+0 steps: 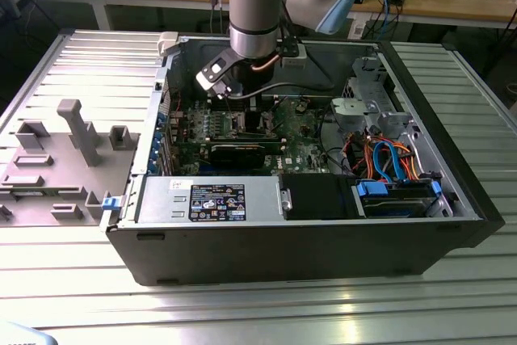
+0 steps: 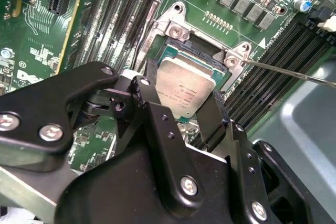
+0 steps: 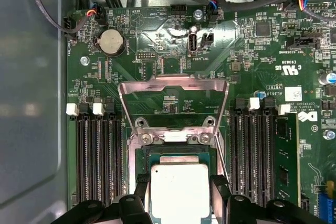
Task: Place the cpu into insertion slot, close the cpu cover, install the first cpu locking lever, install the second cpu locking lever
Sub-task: 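Place the cpu into insertion slot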
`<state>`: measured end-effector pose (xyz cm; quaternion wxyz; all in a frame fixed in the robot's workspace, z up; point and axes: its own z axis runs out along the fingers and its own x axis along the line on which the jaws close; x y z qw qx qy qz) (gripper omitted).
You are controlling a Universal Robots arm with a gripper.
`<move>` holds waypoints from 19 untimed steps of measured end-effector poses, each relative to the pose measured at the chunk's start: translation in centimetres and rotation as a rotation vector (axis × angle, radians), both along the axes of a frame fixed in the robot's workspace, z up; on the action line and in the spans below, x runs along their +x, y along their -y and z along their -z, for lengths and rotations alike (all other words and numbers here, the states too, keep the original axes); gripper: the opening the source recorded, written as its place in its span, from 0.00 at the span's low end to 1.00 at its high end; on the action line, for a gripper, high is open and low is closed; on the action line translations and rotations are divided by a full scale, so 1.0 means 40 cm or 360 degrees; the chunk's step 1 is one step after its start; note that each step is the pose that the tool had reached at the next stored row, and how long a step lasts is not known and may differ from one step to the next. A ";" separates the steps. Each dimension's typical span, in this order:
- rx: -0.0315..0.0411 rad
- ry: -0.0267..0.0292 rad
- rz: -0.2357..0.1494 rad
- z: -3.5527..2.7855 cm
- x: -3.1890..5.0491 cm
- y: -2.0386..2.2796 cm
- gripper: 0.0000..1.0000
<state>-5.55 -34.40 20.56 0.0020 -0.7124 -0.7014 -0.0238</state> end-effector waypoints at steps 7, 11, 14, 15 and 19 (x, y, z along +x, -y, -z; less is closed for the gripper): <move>0.0000 0.00000 0.0013 0.011 0.000 -0.005 0.55; 0.0000 -0.00001 0.0019 0.016 0.000 -0.007 0.55; -0.0001 -0.00005 0.0021 0.019 0.000 -0.008 0.55; -0.0001 -0.00002 0.0022 0.020 0.000 -0.008 0.55; 0.0000 -0.00001 0.0024 0.022 0.000 -0.008 0.55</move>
